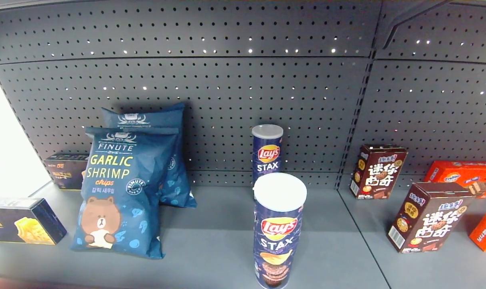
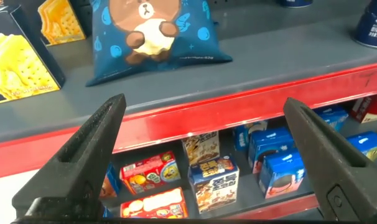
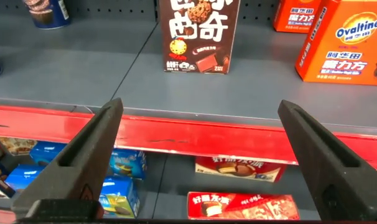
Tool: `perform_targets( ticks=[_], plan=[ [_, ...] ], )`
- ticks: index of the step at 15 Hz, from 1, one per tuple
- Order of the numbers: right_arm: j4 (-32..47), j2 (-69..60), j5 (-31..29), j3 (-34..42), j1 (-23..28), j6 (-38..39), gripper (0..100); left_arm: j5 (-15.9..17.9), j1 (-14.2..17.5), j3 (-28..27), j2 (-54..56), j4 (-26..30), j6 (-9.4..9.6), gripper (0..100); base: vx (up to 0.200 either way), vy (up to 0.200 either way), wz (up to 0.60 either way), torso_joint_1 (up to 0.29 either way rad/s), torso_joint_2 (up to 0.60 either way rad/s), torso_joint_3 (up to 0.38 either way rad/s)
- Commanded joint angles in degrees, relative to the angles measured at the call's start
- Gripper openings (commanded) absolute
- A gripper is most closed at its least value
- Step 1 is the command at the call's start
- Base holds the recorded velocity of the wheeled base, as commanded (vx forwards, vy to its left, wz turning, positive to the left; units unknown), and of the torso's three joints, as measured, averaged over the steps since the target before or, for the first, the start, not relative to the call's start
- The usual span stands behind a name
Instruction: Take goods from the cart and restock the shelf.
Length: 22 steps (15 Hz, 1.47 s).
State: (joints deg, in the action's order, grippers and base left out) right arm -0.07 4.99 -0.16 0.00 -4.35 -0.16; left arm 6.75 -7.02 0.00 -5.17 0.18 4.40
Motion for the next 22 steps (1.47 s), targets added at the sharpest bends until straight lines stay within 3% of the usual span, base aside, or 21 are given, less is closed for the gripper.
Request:
perform_targets(
  ticks=[1,22],
  plan=[
    [-0.01,0.11,-0.02,0.0,-0.04,-0.02,100,-0.07,-0.01,0.0,-0.1,-0.01,-0.01,100,-0.2,0.0,0.0,0.002,0.01,-0.007],
    [-0.01,0.11,-0.02,0.0,-0.04,-0.11,100,-0.07,-0.01,0.0,-0.1,-0.01,-0.09,100,-0.01,0.0,0.0,0.0,0.0,0.0]
  ],
)
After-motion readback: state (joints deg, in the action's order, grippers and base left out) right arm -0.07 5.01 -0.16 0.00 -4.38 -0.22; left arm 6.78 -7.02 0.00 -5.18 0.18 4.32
